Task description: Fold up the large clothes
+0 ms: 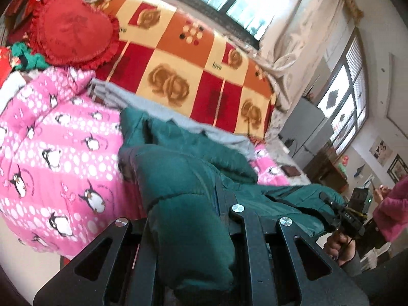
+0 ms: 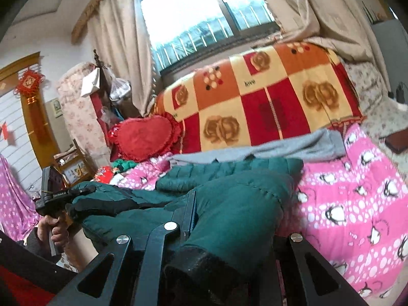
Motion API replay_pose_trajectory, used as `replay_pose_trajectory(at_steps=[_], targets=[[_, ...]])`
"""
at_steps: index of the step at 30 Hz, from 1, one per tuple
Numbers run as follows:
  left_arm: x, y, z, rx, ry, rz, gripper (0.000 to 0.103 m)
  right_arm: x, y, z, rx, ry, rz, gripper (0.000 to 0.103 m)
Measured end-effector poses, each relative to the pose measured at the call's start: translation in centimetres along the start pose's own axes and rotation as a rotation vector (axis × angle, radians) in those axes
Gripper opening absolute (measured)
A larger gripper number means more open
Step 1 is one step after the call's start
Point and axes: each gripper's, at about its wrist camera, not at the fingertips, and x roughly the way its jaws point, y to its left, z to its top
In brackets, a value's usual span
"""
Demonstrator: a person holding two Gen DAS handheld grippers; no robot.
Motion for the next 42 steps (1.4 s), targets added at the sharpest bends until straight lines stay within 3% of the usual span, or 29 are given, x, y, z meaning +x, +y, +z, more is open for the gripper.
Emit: replay_pose_trajectory(at_steps=[6, 13, 19, 32, 37, 42], targets=[[1.4, 0.9, 2.3, -0.086, -0.072, -0.012, 0.011, 1.9, -1.7, 0.8, 0.068, -0.019, -0.010, 0.016], [6.0, 2.3, 5.5, -0.143, -0.126, 0.061, 0.011, 6.3, -4.0, 3.5, 0.131, -0.059, -0.077, 0.016], [10.4, 3.3, 8.3, -0.127, -0.134, 0.117, 0.011, 11.7, -6.3, 5.7, 0.150, -0.047, -0.152, 0.016], [24.3, 8.8, 11.5, -0.041, 0.009, 0.302, 0.011, 25.3, -14.0, 7.6, 0.317, 0.117, -0.301, 0.016], [28.3, 11.7, 11.4, -0.090, 0.069, 0.340, 0.015, 29.2, -16.7, 6.5, 0.412, 0.179, -0.338, 0.016], [30.5, 13.7, 9.8, -0.136, 0.103, 0.364, 0.015, 31.3, -17.5, 4.4, 0.374, 0.201, -0.360, 0.016]])
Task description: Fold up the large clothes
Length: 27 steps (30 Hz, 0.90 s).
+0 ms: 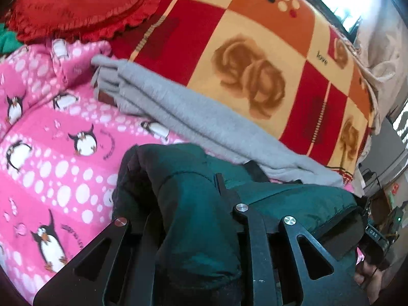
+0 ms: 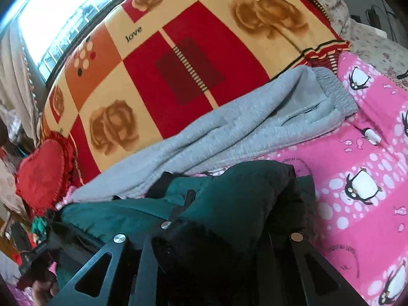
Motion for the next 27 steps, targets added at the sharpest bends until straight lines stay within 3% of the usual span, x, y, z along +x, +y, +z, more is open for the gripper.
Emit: replay_pose_trajectory(at_steps=[3, 9, 27], targets=[[0.9, -0.7, -0.6, 0.056, -0.007, 0.025, 0.015, 1.1, -0.4, -0.2, -0.048, 0.018, -0.003, 0.016], [2.3, -0.2, -1.0, 0.061, -0.012, 0.021, 0.015, 2.2, -0.3, -0.5, -0.086, 0.039, -0.021, 0.016], [2.1, 0.2, -1.4, 0.051, -0.043, -0.014, 0.015, 2.1, -0.6, -0.9, -0.059, 0.027, 0.002, 0.019]])
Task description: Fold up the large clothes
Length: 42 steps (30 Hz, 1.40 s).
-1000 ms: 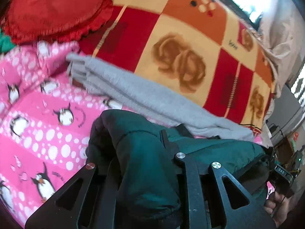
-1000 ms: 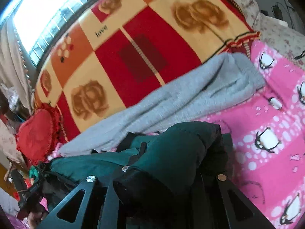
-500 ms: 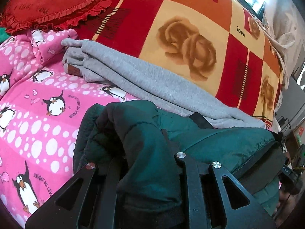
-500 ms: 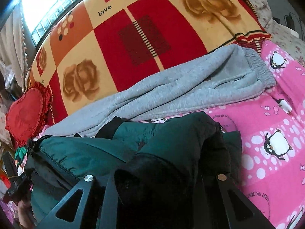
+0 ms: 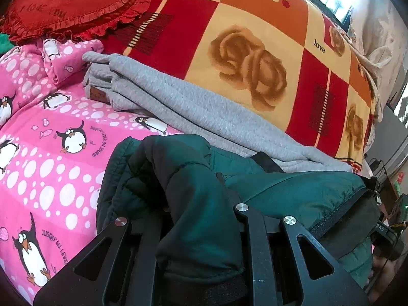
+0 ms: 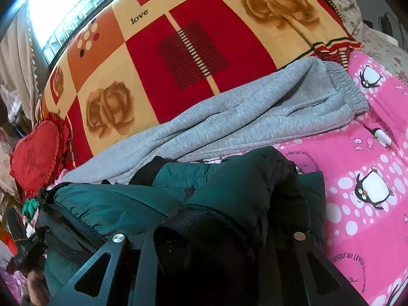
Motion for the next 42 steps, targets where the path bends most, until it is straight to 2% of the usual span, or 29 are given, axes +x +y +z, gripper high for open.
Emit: replay_pose_trajectory(at_steps=[3, 6, 9, 10, 11, 13, 16, 17, 20, 25, 28, 30, 32, 35, 37, 39, 42], targets=[[-0.4, 0.2, 0.4, -0.029, 0.009, -0.022, 0.015, -0.9, -0.4, 0.3, 0.052, -0.009, 0.031, 0.023], [-0.6, 0.2, 1.3, -0.064, 0.062, -0.031, 0.017, -2.2, -0.9, 0.7, 0.147, -0.043, 0.091, 0.031], [-1.2, 0.1, 2.4, -0.086, 0.116, -0.056, 0.025, -3.0, -1.5, 0.9, 0.239, -0.053, 0.153, 0.041], [-1.5, 0.2, 2.9, -0.103, 0.134, -0.081, 0.033, -3.2, -1.5, 1.0, 0.253, -0.060, 0.171, 0.052], [-1.8, 0.3, 3.1, -0.118, 0.143, -0.103, 0.040, -3.6, -1.4, 1.1, 0.260, -0.074, 0.180, 0.069], [-2.6, 0.3, 3.7, -0.144, 0.138, -0.145, 0.049, -4.8, -1.0, 1.4, 0.254, -0.123, 0.186, 0.084], [-3.6, 0.1, 4.1, -0.155, 0.128, -0.163, 0.072, -6.2, -0.4, 1.7, 0.231, -0.168, 0.191, 0.084], [-3.9, 0.1, 4.2, -0.162, 0.123, -0.168, 0.076, -6.6, -0.2, 1.8, 0.225, -0.180, 0.188, 0.084], [-5.1, 0.1, 4.7, -0.181, 0.088, -0.179, 0.077, -7.2, 0.2, 2.0, 0.200, -0.194, 0.164, 0.084], [-7.1, -0.4, 5.6, -0.169, -0.014, -0.176, 0.079, -7.7, 0.5, 2.0, 0.145, -0.211, 0.099, 0.084], [-6.3, -1.2, 5.8, -0.135, 0.001, -0.167, 0.079, -7.5, 0.9, 2.3, 0.095, -0.198, 0.054, 0.084], [-4.8, -1.8, 6.0, -0.100, 0.031, -0.131, 0.079, -6.8, 2.2, 2.9, 0.011, -0.173, 0.018, 0.084], [-3.2, -2.5, 6.2, -0.065, 0.061, -0.076, 0.079, -5.4, 4.6, 3.8, -0.100, -0.105, -0.091, 0.084], [-0.5, -3.4, 6.2, -0.003, 0.119, 0.017, 0.079, -1.4, 6.5, 4.1, -0.222, 0.059, -0.148, 0.084], [1.3, -3.7, 5.5, 0.046, 0.152, 0.071, 0.079, 0.8, 6.1, 3.5, -0.247, 0.122, -0.196, 0.085], [2.1, -4.0, 4.2, 0.102, 0.138, 0.103, 0.080, 2.1, 5.0, 2.9, -0.242, 0.155, -0.195, 0.089], [2.9, -4.6, 2.7, 0.175, 0.105, 0.138, 0.084, 3.0, 3.6, 2.7, -0.229, 0.150, -0.160, 0.092]])
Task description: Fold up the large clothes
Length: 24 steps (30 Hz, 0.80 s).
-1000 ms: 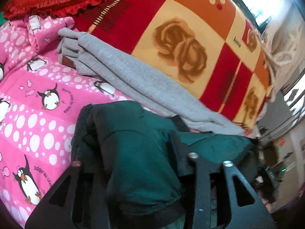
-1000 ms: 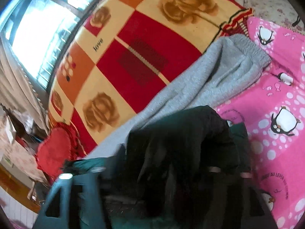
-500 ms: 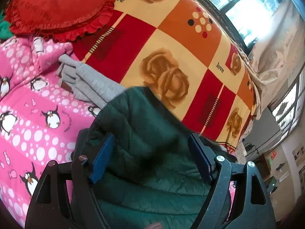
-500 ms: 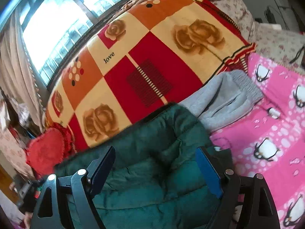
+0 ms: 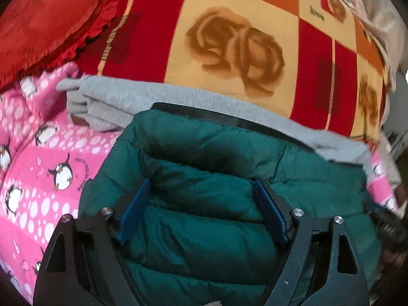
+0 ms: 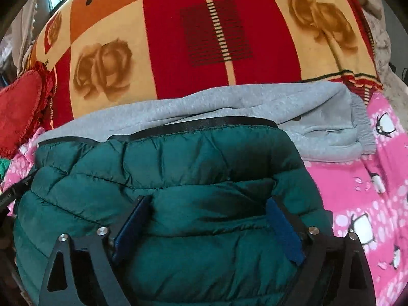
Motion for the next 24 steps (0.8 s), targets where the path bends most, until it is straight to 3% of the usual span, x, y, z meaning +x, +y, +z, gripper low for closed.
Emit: replay_pose_trajectory(at_steps=[15, 24], targets=[[1.6, 0.2, -1.1, 0.009, -0.005, -0.027, 0.090, 0.3, 0.0, -0.6, 0.007, -0.020, 0.020, 0.095], [1.4, -0.3, -1.4, 0.032, -0.031, 0.011, 0.090, -0.1, 0.2, -0.9, 0.001, -0.014, 0.016, 0.095]])
